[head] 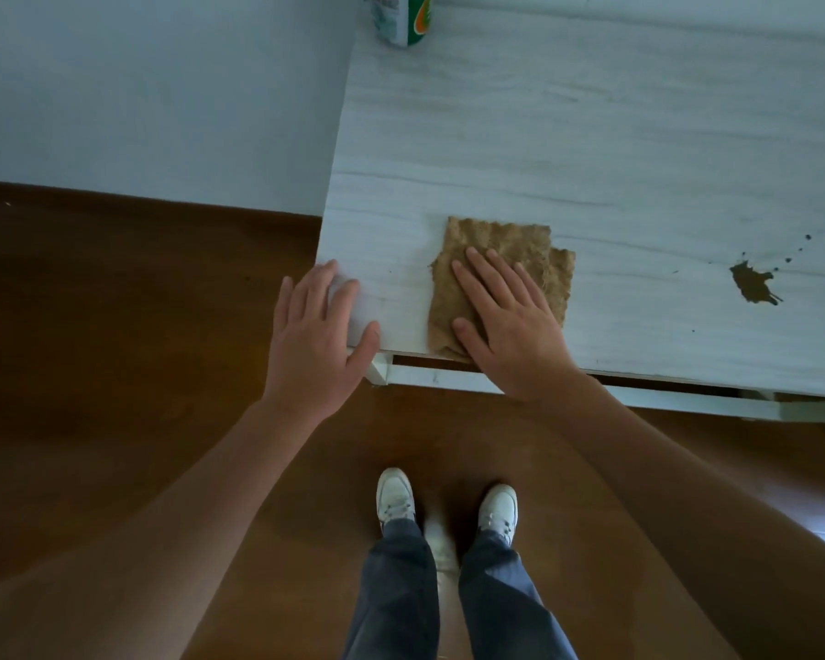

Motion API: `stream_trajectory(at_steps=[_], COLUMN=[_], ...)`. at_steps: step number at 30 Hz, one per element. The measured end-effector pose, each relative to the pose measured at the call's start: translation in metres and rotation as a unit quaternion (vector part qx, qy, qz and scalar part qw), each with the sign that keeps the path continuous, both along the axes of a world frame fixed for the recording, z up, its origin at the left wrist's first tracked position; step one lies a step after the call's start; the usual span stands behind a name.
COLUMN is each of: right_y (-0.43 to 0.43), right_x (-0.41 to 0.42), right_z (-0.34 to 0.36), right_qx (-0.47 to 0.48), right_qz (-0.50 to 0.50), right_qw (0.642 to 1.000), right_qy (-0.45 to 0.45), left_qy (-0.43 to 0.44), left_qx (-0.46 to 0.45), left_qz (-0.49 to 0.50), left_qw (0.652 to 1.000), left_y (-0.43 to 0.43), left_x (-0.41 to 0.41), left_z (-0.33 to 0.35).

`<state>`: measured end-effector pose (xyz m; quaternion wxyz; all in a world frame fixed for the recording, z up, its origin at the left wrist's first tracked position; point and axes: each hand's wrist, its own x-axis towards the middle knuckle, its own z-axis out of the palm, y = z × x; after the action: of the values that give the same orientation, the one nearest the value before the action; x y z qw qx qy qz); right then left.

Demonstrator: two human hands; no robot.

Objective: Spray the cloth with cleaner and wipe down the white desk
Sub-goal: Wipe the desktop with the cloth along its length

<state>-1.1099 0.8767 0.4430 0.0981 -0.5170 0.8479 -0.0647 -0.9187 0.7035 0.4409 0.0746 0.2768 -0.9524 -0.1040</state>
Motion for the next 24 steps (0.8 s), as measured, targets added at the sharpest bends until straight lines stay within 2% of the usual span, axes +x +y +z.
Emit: stream_trajectory(at_steps=[5,11,13,20,24], right_y=[0.023,0.036,0.035,0.005,-0.012], right_x=[-0.007,-0.029,-0.045,-0.115,-0.171], right_z=[0.003,0.004,0.004,0.002,0.002], right_qx=[-0.009,0.016,0.017,-0.010,-0.020], right_qz=[-0.055,0.044,0.047,-0.098,-0.170], right_qw=[0.998,0.999,0.999,0.995,0.985], right_qy=[-0.013,-0.022,-0.013,-0.015,-0.020], left_qy=[0.018,0.023,0.029,0.049,0.047], left_qx=[0.000,0.027,0.028,0.023,0.011], left_qz=[-0.033,-0.045,-0.045,-0.023,0.021], left_qw=[0.999,0.998,0.998,0.998,0.999], left_y=[0.008,0.013,0.012,0.009,0.010], left_x=[-0.026,-0.055,-0.070,-0.149,-0.197], left_z=[0.003,0.002,0.004,0.002,-0.006])
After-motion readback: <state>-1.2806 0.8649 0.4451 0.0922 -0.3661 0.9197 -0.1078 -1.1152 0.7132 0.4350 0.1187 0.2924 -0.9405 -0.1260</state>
